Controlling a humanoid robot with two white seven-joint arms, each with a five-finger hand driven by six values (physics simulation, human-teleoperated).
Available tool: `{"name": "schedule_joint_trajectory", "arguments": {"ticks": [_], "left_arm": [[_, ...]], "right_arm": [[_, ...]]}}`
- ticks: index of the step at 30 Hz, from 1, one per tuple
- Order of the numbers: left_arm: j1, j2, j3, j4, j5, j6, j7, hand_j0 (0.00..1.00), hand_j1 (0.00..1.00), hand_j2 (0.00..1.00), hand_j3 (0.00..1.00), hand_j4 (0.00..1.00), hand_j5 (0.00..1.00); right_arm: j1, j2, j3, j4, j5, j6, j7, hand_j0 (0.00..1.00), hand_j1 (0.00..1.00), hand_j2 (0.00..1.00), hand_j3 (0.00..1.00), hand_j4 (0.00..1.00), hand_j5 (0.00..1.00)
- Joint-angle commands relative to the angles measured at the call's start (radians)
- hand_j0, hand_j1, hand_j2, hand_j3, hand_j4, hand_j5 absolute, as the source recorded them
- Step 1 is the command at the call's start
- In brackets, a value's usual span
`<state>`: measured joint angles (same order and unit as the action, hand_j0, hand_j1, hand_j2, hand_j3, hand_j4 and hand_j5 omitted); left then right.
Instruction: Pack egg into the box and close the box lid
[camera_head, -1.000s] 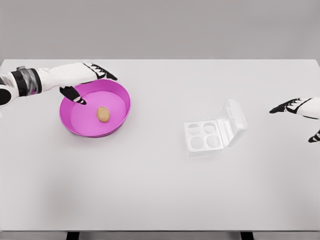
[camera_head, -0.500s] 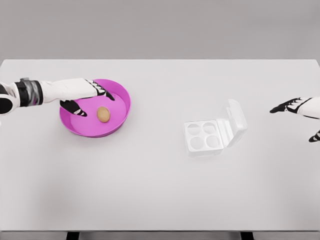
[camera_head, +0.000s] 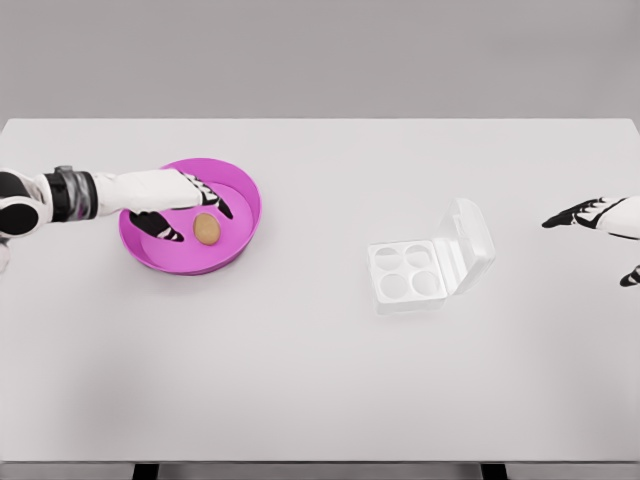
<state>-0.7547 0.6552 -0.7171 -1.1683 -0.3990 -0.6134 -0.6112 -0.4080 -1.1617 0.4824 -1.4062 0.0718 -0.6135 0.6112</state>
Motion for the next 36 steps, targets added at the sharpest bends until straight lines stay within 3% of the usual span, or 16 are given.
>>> {"name": "schedule_joint_trajectory", "arguments": {"ticks": [1,36], "left_arm": [[0.0,0.0,-0.012,0.003,0.003,0.003,0.0,0.79,0.79,0.79,0.79,0.79,0.79],[0.005,-0.031,-0.015,0.018,-0.004,0.003,0.0,0.76,0.76,0.76,0.76,0.76,0.76]], "right_arm": [[0.0,-0.001,-0.001,0.0,-0.006,0.003,0.0,1.0,1.0,1.0,1.0,1.0,1.0],[0.015,-0.01,0.001,0.0,-0.001,0.003,0.0,1.0,1.0,1.0,1.0,1.0,1.0]]}}
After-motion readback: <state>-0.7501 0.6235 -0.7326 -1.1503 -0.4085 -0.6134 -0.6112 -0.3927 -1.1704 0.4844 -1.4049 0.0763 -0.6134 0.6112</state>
